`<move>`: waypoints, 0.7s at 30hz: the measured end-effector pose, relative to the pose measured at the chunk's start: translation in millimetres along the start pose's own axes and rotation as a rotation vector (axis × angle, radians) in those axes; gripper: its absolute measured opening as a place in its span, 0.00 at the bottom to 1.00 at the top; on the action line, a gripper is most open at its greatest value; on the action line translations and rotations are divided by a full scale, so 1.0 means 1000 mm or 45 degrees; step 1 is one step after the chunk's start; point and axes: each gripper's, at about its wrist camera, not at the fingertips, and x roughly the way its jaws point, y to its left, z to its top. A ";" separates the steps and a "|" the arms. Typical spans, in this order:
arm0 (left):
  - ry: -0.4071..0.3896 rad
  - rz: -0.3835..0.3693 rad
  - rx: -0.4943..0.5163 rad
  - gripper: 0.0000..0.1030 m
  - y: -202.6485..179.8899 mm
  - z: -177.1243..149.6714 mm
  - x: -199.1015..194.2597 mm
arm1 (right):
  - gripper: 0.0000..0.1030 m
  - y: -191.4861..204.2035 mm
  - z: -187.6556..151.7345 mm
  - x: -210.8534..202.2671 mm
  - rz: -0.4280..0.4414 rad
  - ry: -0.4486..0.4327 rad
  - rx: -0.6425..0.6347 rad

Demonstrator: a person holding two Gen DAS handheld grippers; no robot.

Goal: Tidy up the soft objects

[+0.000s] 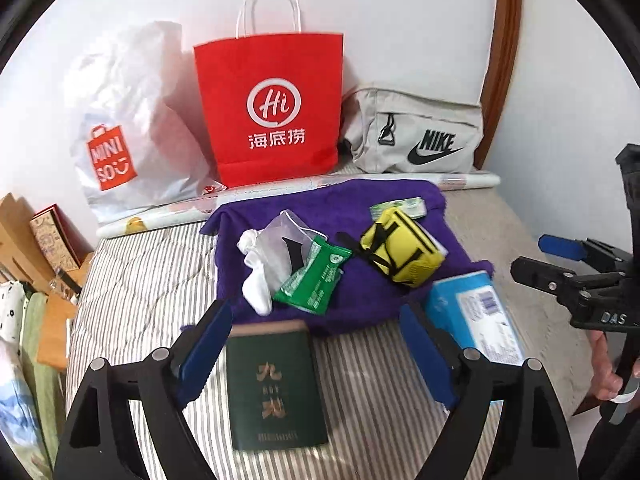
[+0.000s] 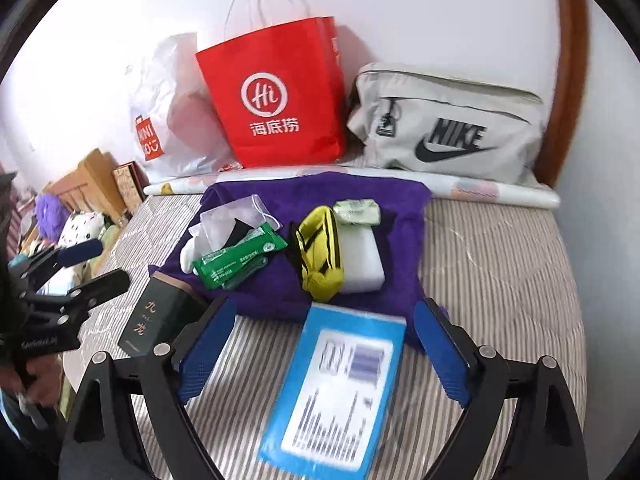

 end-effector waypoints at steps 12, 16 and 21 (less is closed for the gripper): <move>-0.112 0.040 -0.096 0.83 -0.016 -0.044 -0.089 | 0.88 0.025 -0.055 -0.084 -0.107 -0.076 -0.010; -0.134 0.064 -0.109 0.83 -0.023 -0.063 -0.105 | 0.88 0.035 -0.074 -0.107 -0.112 -0.120 -0.036; -0.150 0.082 -0.090 0.83 -0.036 -0.088 -0.127 | 0.89 0.047 -0.098 -0.133 -0.100 -0.162 -0.052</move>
